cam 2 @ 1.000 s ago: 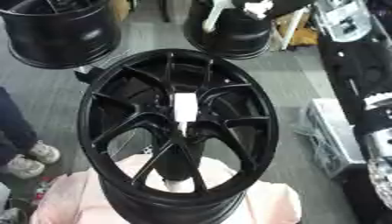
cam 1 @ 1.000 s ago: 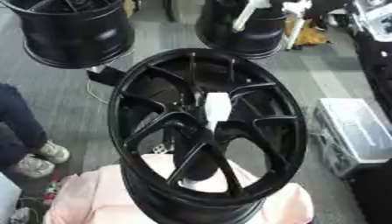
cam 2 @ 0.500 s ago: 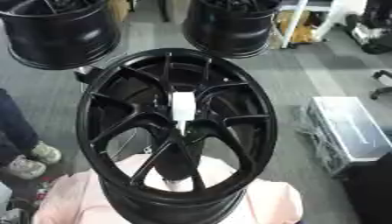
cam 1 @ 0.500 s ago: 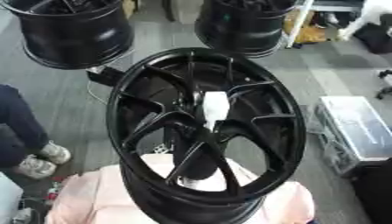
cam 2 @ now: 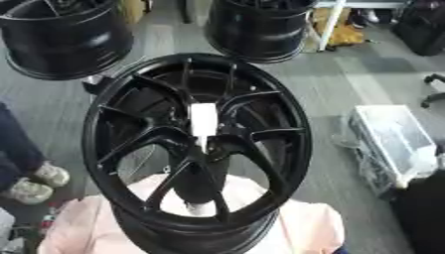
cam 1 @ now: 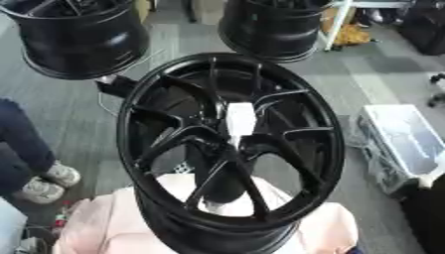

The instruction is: Pull the pin out of the wheel hub.

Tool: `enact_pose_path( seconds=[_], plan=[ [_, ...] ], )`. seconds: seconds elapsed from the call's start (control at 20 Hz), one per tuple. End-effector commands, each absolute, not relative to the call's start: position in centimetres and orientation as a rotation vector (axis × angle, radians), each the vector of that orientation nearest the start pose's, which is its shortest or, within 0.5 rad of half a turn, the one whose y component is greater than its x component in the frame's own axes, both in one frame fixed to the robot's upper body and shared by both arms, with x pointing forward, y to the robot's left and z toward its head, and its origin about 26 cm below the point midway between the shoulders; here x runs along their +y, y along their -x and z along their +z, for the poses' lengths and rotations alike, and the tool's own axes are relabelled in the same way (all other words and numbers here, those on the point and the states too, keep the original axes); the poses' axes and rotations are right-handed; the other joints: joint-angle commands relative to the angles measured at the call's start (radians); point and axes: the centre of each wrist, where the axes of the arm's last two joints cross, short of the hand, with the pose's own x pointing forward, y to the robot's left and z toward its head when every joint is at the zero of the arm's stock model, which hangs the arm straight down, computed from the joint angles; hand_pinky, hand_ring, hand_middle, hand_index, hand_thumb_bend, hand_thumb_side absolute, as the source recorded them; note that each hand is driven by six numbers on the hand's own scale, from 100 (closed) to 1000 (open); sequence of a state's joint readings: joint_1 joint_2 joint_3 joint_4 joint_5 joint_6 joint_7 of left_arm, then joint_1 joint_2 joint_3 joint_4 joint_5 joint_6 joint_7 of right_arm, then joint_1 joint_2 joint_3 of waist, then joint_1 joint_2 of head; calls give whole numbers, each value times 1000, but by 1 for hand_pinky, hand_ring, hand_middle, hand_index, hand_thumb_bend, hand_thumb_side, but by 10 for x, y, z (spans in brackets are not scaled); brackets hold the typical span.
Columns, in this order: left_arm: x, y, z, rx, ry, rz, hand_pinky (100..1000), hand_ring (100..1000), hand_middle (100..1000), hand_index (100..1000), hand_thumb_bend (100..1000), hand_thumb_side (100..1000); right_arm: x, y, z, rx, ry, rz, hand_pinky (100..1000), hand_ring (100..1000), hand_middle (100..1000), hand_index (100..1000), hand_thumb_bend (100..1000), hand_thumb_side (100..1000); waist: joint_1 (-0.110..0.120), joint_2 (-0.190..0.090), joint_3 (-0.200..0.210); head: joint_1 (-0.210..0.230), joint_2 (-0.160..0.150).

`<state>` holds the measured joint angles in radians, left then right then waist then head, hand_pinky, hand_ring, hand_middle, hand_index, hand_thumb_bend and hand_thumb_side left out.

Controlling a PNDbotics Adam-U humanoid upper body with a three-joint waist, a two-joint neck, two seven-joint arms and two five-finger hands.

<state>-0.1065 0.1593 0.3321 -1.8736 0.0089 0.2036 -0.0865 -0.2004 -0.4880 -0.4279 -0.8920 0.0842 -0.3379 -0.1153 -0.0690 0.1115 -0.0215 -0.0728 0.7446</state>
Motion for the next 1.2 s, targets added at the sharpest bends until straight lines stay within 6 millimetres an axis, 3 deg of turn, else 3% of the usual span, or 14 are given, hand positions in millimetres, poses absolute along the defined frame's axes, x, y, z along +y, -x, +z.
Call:
enact_pose_path(
  seconds=[0.05, 0.35, 0.85, 1.2],
  plan=[
    [346, -277, 125, -1808, -308, 32, 687, 587, 587, 614, 229, 632, -498, -267, -29, -1505, 807, -154, 720, 729, 873, 897, 240, 508, 8, -10, -1, -5, -6],
    [345, -278, 125, -1810, -301, 32, 686, 587, 587, 614, 228, 631, -434, -288, -36, -1628, 714, -197, 693, 684, 817, 875, 207, 491, 13, -12, -3, -6, -4],
    [342, -279, 124, -1813, -280, 30, 687, 589, 588, 613, 227, 633, -352, -306, -11, -1782, 432, -111, 673, 654, 783, 844, 147, 504, 17, -9, -3, -12, -11],
    [341, -279, 123, -1812, -274, 31, 687, 589, 588, 613, 226, 635, -328, -307, -11, -1762, 269, -98, 668, 649, 783, 832, 140, 505, 19, -8, -3, -12, -12]
  ],
)
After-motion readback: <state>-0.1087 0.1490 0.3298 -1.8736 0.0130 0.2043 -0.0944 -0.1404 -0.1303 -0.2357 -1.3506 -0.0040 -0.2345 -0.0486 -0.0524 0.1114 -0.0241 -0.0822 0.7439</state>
